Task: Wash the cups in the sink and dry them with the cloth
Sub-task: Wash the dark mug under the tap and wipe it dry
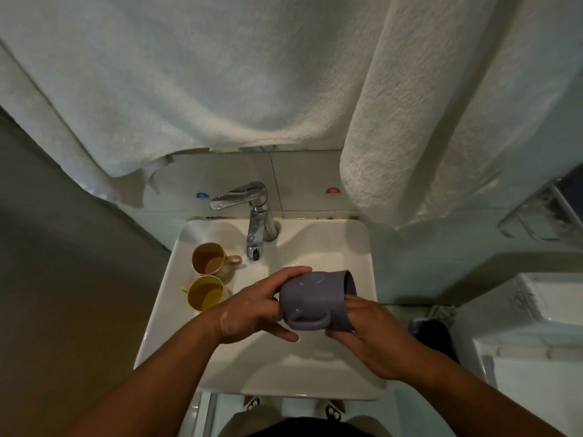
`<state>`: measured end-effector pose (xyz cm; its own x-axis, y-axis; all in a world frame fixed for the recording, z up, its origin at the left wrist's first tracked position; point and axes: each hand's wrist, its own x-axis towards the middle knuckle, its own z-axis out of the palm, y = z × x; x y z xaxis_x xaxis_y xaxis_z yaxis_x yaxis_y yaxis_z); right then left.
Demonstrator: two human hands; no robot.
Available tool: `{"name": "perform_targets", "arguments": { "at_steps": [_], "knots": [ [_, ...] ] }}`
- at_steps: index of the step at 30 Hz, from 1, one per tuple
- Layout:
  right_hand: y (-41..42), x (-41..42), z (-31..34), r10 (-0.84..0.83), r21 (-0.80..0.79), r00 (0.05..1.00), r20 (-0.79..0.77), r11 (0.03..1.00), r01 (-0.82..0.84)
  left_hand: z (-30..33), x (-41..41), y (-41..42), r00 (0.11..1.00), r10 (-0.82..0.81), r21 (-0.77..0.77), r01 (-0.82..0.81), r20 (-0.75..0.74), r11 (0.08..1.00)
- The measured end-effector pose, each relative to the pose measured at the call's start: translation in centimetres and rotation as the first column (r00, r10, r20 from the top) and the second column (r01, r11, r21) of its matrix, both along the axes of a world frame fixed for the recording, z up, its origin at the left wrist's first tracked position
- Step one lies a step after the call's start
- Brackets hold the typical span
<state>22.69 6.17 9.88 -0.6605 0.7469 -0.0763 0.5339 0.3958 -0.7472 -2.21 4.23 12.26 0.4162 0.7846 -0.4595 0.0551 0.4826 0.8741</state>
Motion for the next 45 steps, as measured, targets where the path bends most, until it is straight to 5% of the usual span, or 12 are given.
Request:
{"name": "perform_targets", "arguments": {
  "at_steps": [2,8,13,16,19,25,28,34,40,45],
  "knots": [
    [0.0,0.0,-0.1,0.011,-0.006,1.000,-0.010,1.000,-0.011,0.3,0.1,0.1,0.998,0.036,-0.021,-0.035,0.044,0.999],
    [0.0,-0.6,1.3,-0.003,-0.177,1.000,-0.006,0.984,0.002,0.1,1.2,-0.4,0.967,0.197,0.261,-0.151,-0.160,0.953],
    [0.6,-0.1,2.1,-0.125,-0.526,0.933,-0.337,0.847,-0.077,-0.6,1.7,-1.0,0.927,0.267,0.499,-0.105,-0.266,0.860],
    [1.0,0.1,1.4,-0.263,-0.692,0.875,-0.407,0.713,-0.108,-0.8,2.3,-1.3,0.887,0.313,0.635,-0.029,-0.339,0.772],
    [1.0,-0.5,1.8,-0.343,-0.699,0.881,-0.326,0.715,0.019,-0.9,2.5,-1.1,0.894,0.267,0.554,-0.026,-0.359,0.832],
    [0.9,-0.4,1.6,-0.072,-0.353,0.986,-0.152,0.936,0.014,0.2,0.9,-0.6,0.974,0.086,0.185,-0.047,-0.208,0.982],
    [0.3,-1.1,2.0,-0.011,-0.239,0.990,-0.141,0.971,-0.023,0.6,1.0,-0.2,0.960,0.143,0.218,-0.090,-0.242,0.972],
    [1.2,-1.1,3.4,0.039,-0.419,0.981,-0.189,0.901,-0.117,0.2,1.3,-0.8,0.926,0.295,0.393,-0.187,-0.235,0.900],
    [1.5,-1.4,3.2,-0.404,-0.807,0.843,-0.356,0.588,-0.058,-0.3,2.3,-0.9,0.840,0.343,0.695,0.056,-0.421,0.717],
    [1.9,-0.7,3.0,-0.252,-0.553,0.917,-0.309,0.832,0.043,-0.5,1.9,-0.9,0.944,0.220,0.346,-0.126,-0.247,0.930]
  ]
}}
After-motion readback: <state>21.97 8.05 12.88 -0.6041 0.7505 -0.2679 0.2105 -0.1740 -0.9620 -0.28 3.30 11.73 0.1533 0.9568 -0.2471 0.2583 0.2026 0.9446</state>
